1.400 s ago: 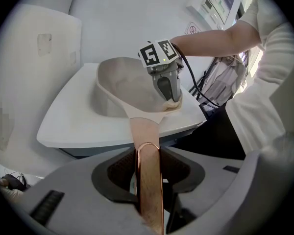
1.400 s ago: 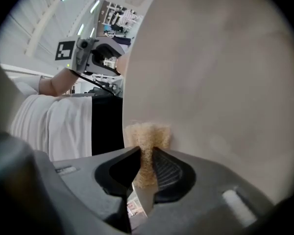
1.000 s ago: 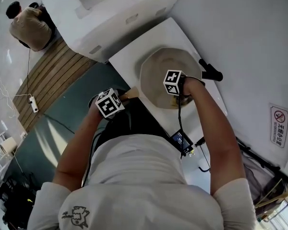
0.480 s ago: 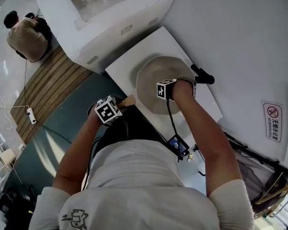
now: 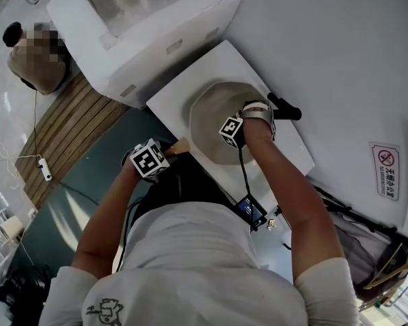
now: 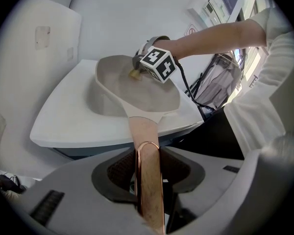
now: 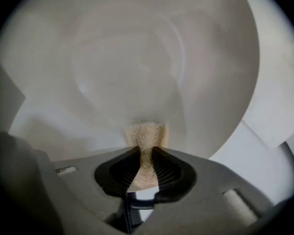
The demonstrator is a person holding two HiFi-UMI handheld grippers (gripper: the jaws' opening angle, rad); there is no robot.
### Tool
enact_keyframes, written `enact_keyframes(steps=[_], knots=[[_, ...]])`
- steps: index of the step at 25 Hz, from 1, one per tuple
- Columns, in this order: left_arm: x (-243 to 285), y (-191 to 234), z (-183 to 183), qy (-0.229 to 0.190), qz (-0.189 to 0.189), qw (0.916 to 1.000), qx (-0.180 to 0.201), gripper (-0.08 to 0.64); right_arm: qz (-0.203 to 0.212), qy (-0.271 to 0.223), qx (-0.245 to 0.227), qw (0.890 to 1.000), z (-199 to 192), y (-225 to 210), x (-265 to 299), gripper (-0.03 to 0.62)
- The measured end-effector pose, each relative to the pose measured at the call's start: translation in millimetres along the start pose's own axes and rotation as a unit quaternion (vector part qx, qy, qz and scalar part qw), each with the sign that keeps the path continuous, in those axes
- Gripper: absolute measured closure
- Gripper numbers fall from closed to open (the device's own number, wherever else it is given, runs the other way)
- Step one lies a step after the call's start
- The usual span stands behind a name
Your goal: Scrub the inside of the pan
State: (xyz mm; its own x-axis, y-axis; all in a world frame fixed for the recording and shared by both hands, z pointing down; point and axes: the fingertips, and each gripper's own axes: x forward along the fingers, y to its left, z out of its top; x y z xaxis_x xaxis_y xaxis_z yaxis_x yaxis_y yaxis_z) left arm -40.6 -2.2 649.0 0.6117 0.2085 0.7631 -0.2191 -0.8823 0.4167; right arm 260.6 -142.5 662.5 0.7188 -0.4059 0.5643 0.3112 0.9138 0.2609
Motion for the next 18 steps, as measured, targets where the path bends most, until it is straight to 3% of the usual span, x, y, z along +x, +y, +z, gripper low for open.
enact_keyframes(steps=[4, 8, 18], knots=[[1.9, 1.5, -1.2, 0.002, 0.001, 1.0, 0.005, 0.405, -0.078, -0.051, 0.023, 0.995, 7.8, -35.6, -8.8, 0.511], [3.3, 1.8, -2.4, 0.004, 0.0, 1.0, 0.005, 0.405, -0.143, -0.107, 0.044, 0.983, 14.5, -62.9, -20.0, 0.511], [0.6, 7.1, -7.5, 0.014, 0.007, 0.9998, 0.009, 0.4, -0.224, -0.214, 0.052, 0.949, 45.9, -101.0, -46.4, 0.511]])
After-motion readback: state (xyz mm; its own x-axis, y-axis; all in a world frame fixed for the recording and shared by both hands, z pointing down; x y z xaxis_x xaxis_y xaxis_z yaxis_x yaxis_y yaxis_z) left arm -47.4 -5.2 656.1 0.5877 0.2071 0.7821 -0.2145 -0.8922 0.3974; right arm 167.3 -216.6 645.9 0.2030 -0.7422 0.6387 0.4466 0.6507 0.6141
